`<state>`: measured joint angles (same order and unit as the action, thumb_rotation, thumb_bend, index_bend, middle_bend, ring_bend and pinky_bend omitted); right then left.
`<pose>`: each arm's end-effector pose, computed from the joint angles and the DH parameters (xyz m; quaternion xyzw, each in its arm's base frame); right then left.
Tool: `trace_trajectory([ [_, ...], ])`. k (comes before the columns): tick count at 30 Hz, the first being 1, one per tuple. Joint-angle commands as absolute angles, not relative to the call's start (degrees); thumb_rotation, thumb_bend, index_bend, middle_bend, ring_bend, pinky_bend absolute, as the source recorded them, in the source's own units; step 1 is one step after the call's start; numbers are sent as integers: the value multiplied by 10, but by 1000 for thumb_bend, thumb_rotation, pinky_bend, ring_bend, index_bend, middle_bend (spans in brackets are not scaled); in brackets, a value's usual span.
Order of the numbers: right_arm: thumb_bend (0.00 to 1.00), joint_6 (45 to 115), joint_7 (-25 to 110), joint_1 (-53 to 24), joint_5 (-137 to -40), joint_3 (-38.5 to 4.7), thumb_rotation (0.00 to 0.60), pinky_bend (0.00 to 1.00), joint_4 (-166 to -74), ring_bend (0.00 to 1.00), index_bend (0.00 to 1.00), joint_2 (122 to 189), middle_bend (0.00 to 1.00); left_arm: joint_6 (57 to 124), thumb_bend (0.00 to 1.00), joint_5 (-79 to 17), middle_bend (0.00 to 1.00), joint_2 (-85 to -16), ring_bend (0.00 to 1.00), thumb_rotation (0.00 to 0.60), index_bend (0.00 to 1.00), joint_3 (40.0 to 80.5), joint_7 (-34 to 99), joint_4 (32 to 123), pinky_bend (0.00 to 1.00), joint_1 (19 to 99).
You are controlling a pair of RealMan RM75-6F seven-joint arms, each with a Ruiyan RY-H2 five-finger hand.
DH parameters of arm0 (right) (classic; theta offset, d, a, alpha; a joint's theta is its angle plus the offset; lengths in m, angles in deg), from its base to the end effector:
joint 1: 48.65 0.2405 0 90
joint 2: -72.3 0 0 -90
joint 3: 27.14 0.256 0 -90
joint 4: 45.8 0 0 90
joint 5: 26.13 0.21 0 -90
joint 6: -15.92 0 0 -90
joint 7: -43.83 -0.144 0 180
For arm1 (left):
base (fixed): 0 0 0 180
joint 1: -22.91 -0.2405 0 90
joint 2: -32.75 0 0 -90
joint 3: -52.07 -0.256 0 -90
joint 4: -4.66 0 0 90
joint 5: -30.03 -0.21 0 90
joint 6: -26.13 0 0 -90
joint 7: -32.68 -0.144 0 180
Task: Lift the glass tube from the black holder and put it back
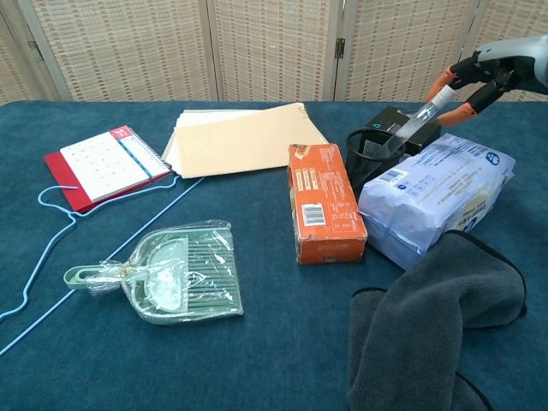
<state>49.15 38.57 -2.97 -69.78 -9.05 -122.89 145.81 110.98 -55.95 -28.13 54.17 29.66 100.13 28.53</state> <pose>-0.2074 -0.4240 0.0842 0.5735 -0.6038 0.3672 0.4143 -0.3033 0.1817 0.1696 -0.6108 -0.3715 -0.3727 0.5915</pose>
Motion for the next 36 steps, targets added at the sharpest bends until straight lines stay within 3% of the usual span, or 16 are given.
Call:
trace_trajectory([
  [1, 193, 481, 377, -24, -696, -91, 600, 167, -1220, 14, 372, 1466, 191, 1110, 284, -559, 117, -281, 92, 600, 126, 542, 296, 1001, 110, 285],
  [11, 195, 463, 345, -19, -712, -89, 600, 167, -1198, 14, 461, 1488, 227, 1110, 285, -553, 117, -282, 92, 600, 126, 543, 299, 998, 110, 283],
  [23, 205, 467, 340, -8, -710, -92, 600, 167, -1181, 15, 493, 1502, 249, 1107, 285, -550, 117, -285, 92, 600, 126, 543, 305, 990, 110, 282],
  [36, 362, 483, 348, -2, -696, -98, 600, 167, -1175, 27, 580, 1509, 296, 1103, 284, -546, 117, -289, 93, 600, 126, 544, 309, 983, 110, 283],
])
